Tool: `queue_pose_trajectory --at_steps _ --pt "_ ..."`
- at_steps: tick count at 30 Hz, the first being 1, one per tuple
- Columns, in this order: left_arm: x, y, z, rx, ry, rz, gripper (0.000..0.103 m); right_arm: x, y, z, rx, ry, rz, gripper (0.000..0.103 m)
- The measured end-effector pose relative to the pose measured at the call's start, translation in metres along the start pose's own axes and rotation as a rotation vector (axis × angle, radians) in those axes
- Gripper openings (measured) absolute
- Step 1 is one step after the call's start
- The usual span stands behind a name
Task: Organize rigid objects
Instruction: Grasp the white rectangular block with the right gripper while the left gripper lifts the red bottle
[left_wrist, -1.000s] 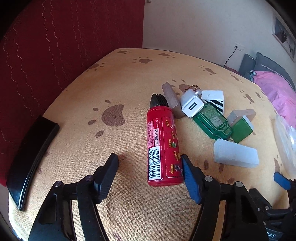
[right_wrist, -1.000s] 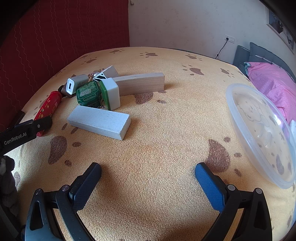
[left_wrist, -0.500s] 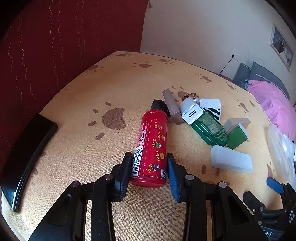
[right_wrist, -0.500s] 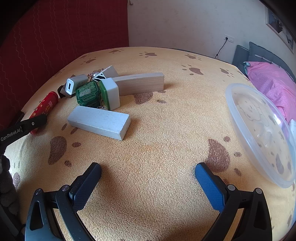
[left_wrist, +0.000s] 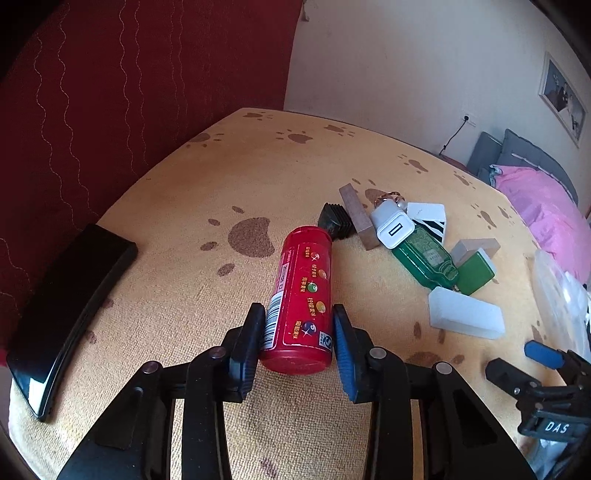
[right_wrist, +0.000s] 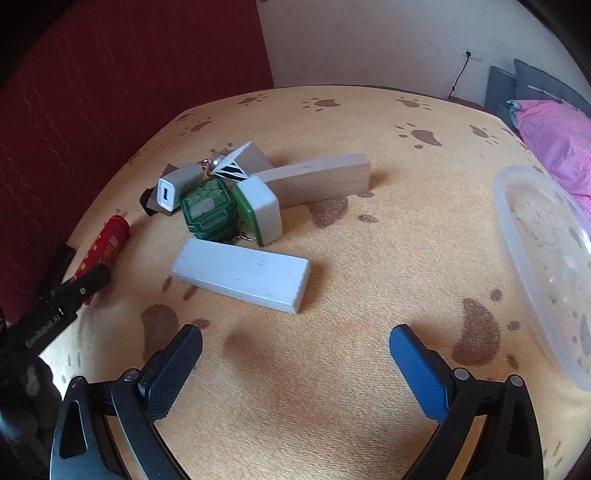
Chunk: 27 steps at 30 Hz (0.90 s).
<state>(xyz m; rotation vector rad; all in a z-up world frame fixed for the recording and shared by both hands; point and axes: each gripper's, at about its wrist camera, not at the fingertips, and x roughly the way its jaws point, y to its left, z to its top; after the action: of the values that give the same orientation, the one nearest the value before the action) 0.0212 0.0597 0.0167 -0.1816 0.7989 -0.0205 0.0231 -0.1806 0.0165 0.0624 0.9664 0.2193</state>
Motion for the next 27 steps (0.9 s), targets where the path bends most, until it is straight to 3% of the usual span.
queue_pose_trajectory --at_steps 14,22,27 --pt "0.000 0.010 -0.003 -0.028 0.024 -0.004 0.039 0.027 0.028 0.028 0.013 0.013 -0.027 0.103" --pt "0.000 0.012 -0.002 -0.033 0.018 0.015 0.053 0.031 0.040 0.022 -0.063 -0.015 -0.118 0.102" --pt "0.002 0.010 0.000 -0.025 0.021 0.023 0.057 0.025 0.037 0.016 -0.083 -0.036 -0.098 0.097"
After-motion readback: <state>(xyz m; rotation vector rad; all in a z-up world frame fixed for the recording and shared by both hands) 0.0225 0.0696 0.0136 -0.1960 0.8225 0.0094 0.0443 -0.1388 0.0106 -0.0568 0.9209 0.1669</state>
